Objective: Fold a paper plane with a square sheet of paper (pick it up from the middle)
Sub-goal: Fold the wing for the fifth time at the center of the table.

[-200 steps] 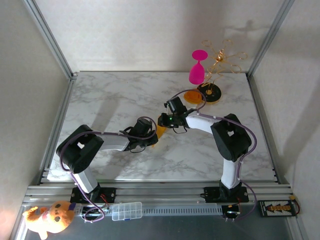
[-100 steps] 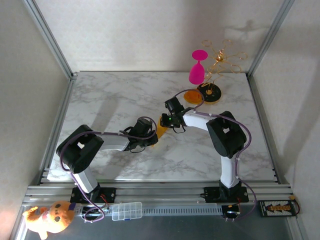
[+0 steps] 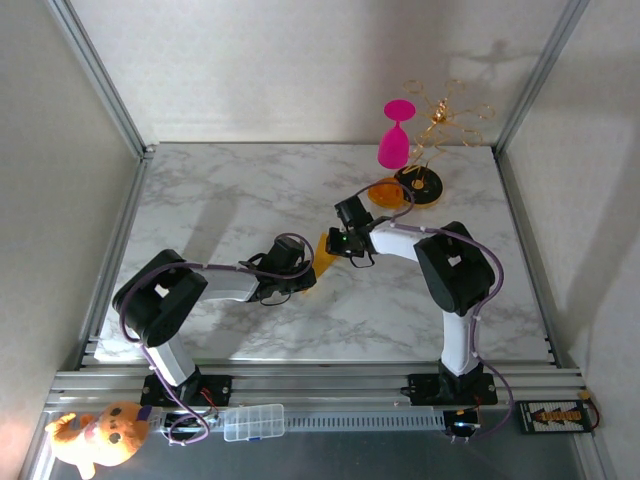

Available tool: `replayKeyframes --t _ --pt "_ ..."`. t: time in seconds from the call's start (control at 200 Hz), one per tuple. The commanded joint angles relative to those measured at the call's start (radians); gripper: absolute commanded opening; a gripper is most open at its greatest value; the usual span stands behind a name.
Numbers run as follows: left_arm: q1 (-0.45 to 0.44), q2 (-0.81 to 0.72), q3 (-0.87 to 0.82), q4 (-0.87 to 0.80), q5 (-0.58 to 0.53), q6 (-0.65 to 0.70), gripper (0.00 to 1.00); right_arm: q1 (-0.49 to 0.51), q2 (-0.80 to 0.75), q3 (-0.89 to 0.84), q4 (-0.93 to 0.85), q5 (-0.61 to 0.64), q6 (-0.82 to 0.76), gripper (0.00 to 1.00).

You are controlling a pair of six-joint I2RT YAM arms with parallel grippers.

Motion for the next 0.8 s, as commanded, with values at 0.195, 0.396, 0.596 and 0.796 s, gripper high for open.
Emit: replayKeyframes --t 0.195,0.396,0.596,0.796 --pt "0.000 -0.083 0.022 -0.006 0.041 -0.019 0.04 -0.044 -0.001 -0.135 0.012 -0.025 -0.016 0.17" --pt "0.013 -0.030 0.059 0.077 0.025 -0.087 0.08 -0.067 -0.020 -0.174 0.086 -0.104 -0.054 0.17" --pt "0.012 0.076 0.116 0.122 0.067 -0.120 0.05 -0.072 -0.019 -0.184 0.114 -0.127 -0.048 0.17" --pt "0.012 0.132 0.136 0.054 0.051 -0.102 0.00 -0.079 -0.021 -0.195 0.139 -0.145 -0.044 0.16"
